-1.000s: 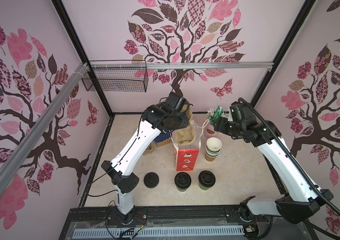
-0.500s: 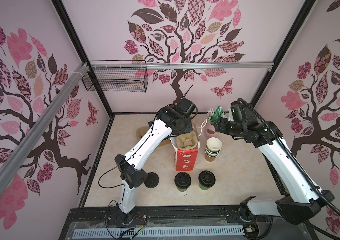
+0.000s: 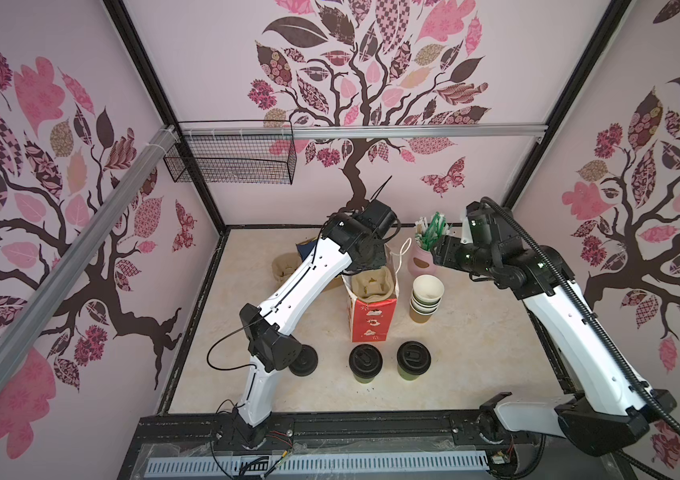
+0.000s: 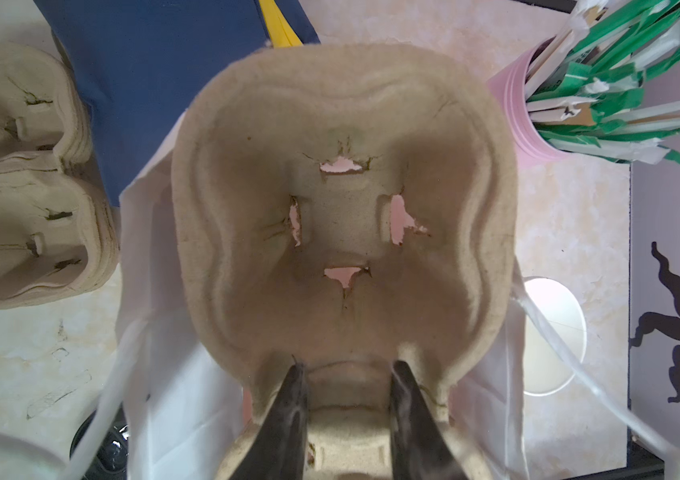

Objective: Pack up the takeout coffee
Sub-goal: 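Move the carrier over the bag opening with the left gripper while the right withdraws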

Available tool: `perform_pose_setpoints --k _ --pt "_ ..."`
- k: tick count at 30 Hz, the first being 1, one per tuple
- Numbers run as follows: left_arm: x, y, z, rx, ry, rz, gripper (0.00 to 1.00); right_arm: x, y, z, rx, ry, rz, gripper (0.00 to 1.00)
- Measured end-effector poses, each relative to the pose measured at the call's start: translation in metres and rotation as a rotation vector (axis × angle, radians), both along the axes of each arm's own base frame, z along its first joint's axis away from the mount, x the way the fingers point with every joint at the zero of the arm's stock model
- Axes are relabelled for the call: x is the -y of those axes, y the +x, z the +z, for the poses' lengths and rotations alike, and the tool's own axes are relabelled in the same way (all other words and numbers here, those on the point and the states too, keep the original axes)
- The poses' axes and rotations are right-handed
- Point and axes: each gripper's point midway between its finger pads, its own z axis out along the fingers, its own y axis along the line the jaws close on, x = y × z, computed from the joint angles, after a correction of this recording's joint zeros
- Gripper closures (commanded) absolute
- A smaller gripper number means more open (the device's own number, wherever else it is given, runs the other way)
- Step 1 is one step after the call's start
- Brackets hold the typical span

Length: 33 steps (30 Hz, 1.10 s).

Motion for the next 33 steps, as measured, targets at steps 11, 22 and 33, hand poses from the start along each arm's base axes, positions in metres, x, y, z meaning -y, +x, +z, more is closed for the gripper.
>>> perform_pose_setpoints --k 11,22,33 --pt "-0.001 -0.002 -0.008 -0.023 0.025 -0.008 0.82 0.001 -0.002 -0.009 -0.014 -0.018 0.008 0.32" --pt "0.000 -0.008 -0.012 -0.048 0.032 -0.015 0.82 0.002 -0.002 -0.008 -0.003 -0.027 0.010 0.32" --pt "0.003 -0.011 -0.019 -0.079 0.031 -0.025 0.81 0.006 -0.005 -0.005 0.012 -0.027 -0.001 0.32"
